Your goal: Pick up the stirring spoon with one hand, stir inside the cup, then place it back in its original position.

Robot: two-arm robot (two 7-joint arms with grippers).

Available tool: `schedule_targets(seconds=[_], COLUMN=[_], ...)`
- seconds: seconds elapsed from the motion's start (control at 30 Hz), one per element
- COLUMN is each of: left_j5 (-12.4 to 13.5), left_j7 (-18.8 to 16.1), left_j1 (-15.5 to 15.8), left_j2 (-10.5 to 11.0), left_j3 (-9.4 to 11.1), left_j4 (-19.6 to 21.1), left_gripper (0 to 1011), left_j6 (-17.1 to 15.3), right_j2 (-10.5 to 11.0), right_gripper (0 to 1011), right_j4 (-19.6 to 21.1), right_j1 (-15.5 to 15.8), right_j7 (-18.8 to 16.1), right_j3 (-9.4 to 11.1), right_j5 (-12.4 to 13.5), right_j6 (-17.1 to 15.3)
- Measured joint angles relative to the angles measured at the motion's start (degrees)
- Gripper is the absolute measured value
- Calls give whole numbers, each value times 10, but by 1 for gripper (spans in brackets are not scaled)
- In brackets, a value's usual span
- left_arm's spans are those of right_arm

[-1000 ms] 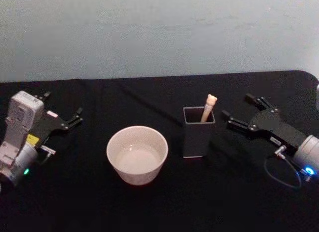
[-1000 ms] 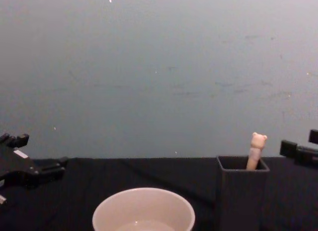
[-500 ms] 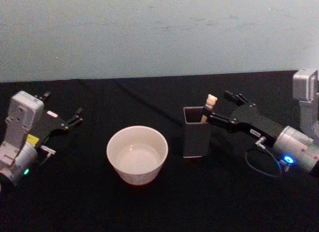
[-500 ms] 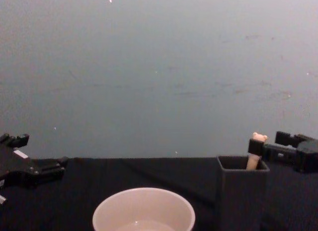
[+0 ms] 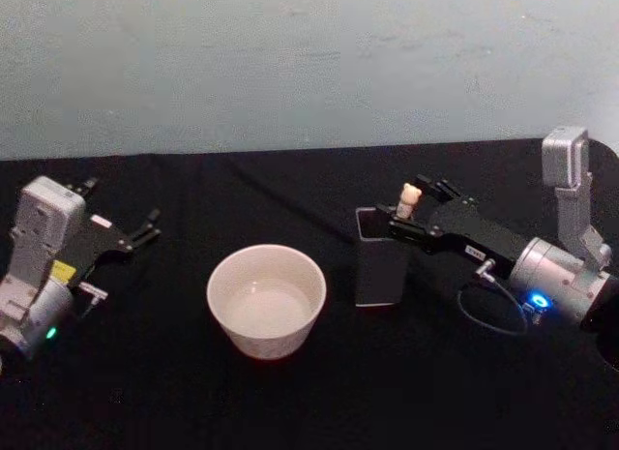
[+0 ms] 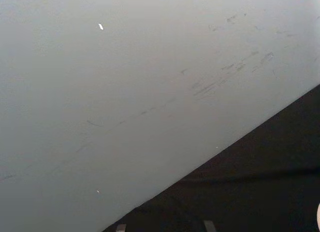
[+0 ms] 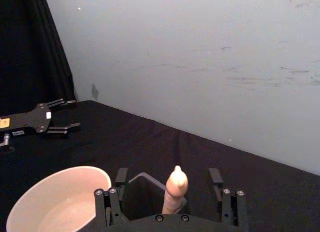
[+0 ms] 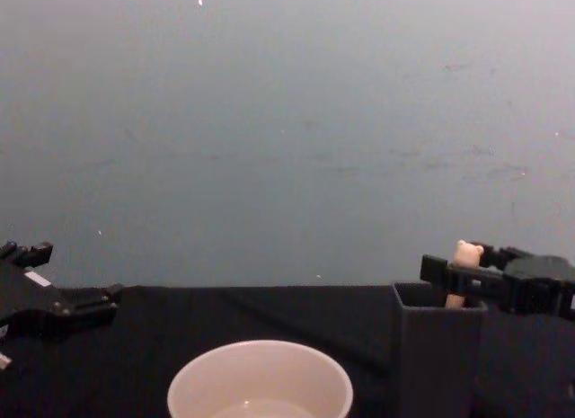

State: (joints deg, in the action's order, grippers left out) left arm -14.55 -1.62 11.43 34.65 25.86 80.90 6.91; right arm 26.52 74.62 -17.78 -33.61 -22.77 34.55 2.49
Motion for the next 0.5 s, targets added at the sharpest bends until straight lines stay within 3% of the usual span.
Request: schedule_targets(seconds=[0.5], left_j5=[0], left_j7=[0], left_j1=[0], left_j2=[0], left_j3=[0], left_j4=[0], left_gripper=[1001], left_j6=[0], right_j2=[-2], right_gripper=[1002], right_j4=[-6], right_j1=[-3], right_j7=[-6], right_j3=[-3], right_j5=[-3], right_j6=[0])
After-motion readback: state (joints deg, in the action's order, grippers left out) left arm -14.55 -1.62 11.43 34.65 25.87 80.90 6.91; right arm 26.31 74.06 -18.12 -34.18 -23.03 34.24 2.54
